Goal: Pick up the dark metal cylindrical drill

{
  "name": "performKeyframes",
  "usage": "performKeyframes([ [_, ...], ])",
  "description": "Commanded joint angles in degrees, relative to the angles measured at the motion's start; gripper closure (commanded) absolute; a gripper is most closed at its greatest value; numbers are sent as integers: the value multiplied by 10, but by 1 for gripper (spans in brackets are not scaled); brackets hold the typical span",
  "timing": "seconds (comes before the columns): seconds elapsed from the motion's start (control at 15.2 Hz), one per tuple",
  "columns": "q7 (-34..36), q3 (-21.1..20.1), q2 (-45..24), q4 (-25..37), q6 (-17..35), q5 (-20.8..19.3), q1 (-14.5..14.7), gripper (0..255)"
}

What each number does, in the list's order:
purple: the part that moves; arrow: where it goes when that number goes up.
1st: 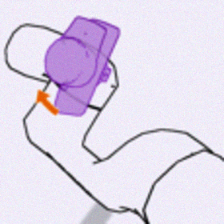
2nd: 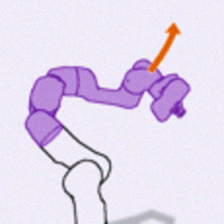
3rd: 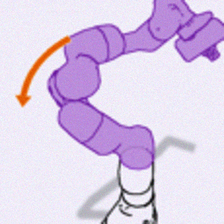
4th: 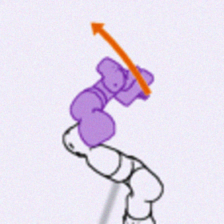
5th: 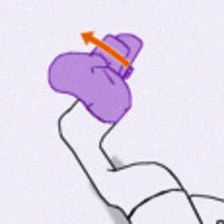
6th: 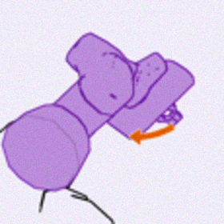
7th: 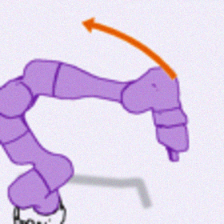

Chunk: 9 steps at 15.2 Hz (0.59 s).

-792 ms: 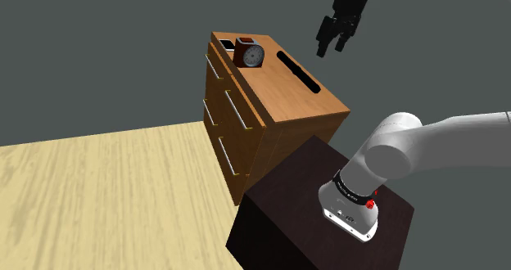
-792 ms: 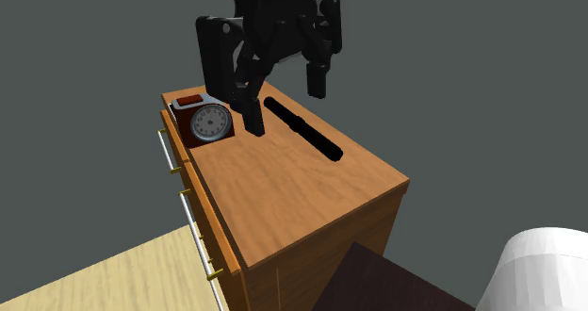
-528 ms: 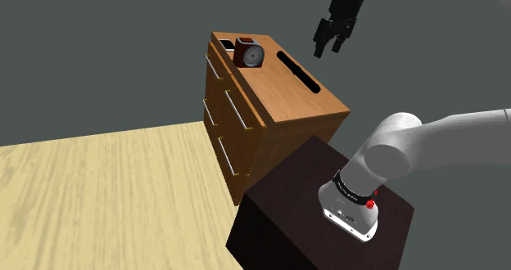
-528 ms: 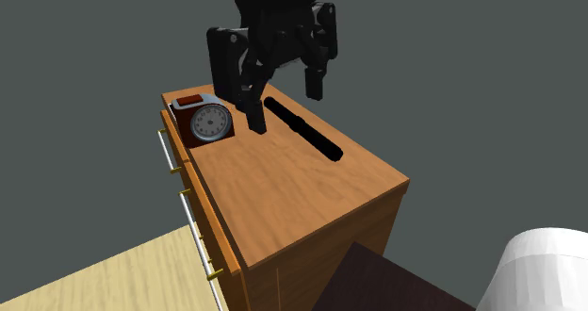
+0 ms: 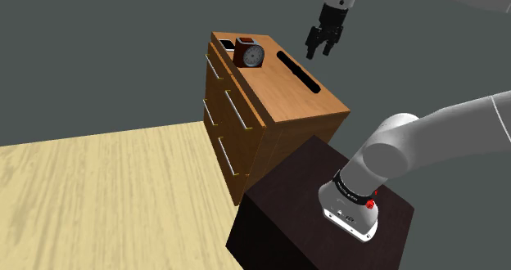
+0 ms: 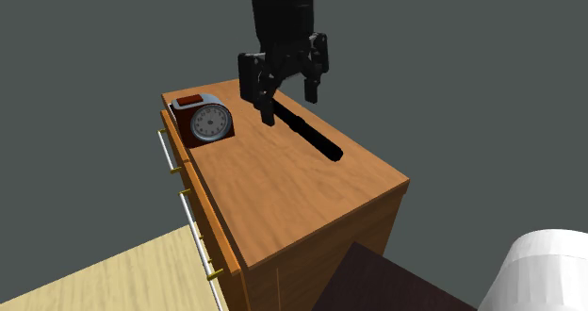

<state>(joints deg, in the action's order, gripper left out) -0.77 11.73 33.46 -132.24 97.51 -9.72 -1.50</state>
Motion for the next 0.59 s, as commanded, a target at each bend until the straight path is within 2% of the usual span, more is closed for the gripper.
performKeyframes([
  [0.0,-17,21,-28,1,30,-5,-5,0],
  [0.53,-91,100,-175,58,125,13,-15,0],
])
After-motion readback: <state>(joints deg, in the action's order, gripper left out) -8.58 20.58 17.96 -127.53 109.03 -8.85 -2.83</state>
